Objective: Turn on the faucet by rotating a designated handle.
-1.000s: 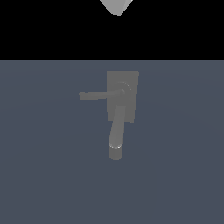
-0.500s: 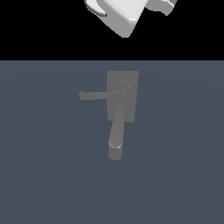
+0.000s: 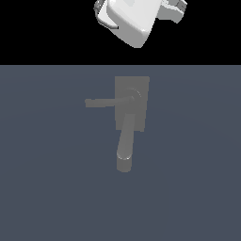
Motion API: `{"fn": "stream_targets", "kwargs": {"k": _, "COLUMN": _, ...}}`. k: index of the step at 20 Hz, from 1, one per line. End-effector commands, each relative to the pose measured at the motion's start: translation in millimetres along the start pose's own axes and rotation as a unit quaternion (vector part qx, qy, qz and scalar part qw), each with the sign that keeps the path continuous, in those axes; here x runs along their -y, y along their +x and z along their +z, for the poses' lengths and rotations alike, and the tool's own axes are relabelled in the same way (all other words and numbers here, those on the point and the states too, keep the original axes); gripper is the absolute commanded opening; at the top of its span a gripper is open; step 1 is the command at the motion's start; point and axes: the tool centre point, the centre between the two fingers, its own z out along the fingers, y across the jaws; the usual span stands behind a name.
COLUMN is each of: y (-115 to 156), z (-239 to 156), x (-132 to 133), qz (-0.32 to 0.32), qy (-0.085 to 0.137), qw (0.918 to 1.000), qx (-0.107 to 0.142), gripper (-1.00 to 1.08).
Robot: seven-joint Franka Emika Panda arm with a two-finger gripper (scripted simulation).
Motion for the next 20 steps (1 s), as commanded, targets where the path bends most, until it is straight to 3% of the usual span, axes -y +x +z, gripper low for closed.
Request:
{"fn": "stream_targets", "kwargs": {"k": 1, "y": 5, "z": -4, "x": 1, "qz": -0.007, "qy": -0.005, "qw": 1.0, "qx": -0.004, "gripper": -1.0}}
{"fn": "stream_targets", "kwargs": {"k": 11, "y": 14, "z": -25, "x": -7, "qz": -0.003, "qy": -0.021, "qw": 0.9992, "qx": -0.033, "gripper": -1.0}}
{"fn": "stream_targets", "kwargs": {"k": 20, "y": 1, "z": -57, "x": -45, "qz": 0.057, "qy": -0.07, "qw": 0.9929, "qx": -0.076, "gripper": -1.0}}
